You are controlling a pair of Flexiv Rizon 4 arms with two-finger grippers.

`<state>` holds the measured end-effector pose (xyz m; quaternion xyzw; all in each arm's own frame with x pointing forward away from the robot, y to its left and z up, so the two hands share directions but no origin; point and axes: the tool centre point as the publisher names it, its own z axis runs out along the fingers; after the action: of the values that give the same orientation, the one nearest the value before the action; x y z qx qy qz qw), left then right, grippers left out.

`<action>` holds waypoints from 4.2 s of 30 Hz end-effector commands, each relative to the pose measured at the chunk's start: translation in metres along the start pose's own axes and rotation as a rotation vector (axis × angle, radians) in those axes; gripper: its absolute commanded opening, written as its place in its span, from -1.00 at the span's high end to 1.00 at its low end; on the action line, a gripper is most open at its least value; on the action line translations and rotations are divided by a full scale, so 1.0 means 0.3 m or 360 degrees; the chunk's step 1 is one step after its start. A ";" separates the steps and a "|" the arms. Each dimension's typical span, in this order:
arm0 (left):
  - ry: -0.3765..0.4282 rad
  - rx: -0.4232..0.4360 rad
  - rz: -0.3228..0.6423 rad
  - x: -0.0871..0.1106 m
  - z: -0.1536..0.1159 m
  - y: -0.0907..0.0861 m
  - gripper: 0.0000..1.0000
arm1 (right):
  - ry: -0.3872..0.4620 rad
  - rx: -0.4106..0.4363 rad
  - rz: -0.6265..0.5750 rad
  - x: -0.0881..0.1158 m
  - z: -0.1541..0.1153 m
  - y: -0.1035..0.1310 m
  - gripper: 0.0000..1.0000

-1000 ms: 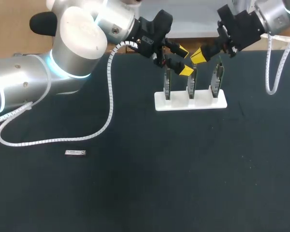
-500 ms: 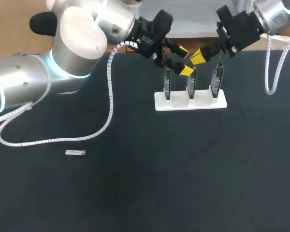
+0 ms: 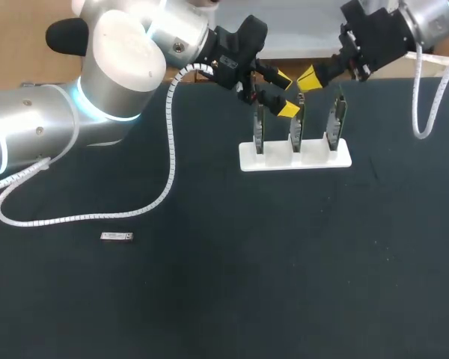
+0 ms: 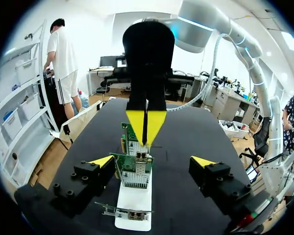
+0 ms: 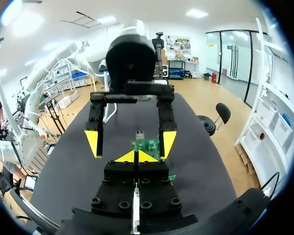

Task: Pick up the optical module with the left hand, and insert it into the network port with the right hand.

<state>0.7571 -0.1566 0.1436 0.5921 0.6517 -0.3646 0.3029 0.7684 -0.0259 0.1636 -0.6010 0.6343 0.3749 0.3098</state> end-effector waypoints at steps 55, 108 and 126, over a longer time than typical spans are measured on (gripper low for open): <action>0.0004 0.0005 0.0000 -0.001 0.001 0.006 -1.00 | -0.0013 0.0040 0.0097 0.202 -0.292 0.066 1.00; 0.0004 0.0005 0.0000 -0.001 0.001 0.006 -1.00 | 0.0002 0.0001 0.0069 0.221 -0.286 0.007 -1.00; -0.0058 -0.0272 0.0266 -0.164 -0.316 0.033 -1.00 | 0.0002 0.0001 0.0069 0.221 -0.286 0.007 -1.00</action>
<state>0.7966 -0.1333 0.2128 0.6127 0.6177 -0.3105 0.3828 0.7641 -0.1338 0.1534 -0.5869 0.6479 0.3799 0.3022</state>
